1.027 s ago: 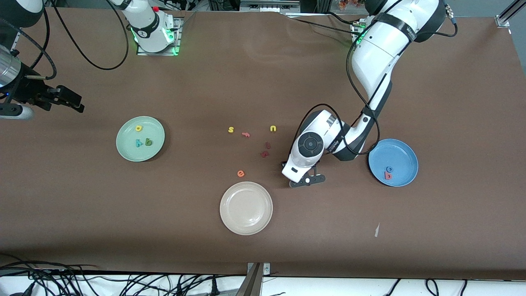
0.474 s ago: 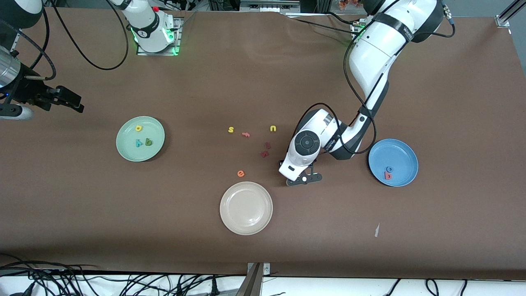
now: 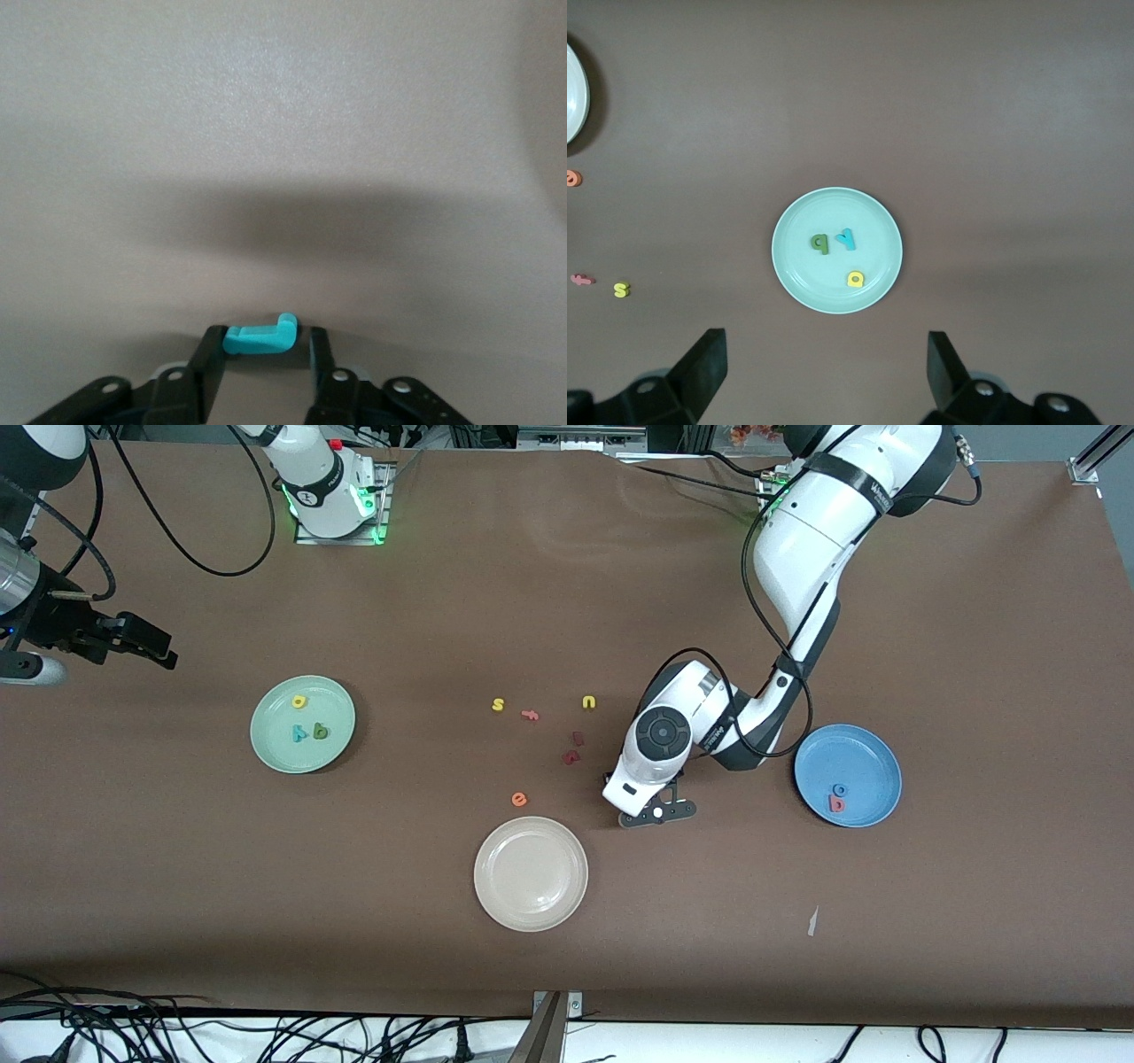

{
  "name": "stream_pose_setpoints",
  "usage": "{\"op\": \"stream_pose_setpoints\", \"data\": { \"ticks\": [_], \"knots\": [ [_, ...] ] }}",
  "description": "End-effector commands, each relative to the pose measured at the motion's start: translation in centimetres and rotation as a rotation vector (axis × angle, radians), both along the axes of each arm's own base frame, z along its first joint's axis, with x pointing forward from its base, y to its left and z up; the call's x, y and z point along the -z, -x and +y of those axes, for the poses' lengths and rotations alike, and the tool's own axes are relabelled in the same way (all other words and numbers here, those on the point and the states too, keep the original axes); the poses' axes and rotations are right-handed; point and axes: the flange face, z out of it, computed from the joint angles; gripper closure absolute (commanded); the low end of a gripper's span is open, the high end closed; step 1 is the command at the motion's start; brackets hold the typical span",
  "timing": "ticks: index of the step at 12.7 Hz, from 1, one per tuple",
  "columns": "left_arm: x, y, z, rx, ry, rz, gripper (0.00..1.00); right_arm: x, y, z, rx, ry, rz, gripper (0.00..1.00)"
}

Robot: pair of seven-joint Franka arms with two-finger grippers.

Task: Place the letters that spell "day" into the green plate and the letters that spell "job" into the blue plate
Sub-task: 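Carry the cyan j to the blue plate and open the left gripper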

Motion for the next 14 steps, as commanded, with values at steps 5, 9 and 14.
{"op": "stream_pose_setpoints", "data": {
  "ticks": [5, 9, 14],
  "knots": [
    [1.1, -0.5, 0.8, 0.032, -0.048, -0.016, 0.64, -0.5, -0.2, -0.3, -0.008, 0.0, 0.004, 0.0],
    [1.1, -0.4, 0.8, 0.034, -0.048, -0.016, 0.7, -0.5, -0.2, -0.3, -0.008, 0.0, 0.004, 0.0],
    [-1.4, -1.5, 2.7, 0.044, -0.077, 0.01, 0.77, -0.5, -0.2, -0.3, -0.007, 0.0, 0.004, 0.0]
  ]
}}
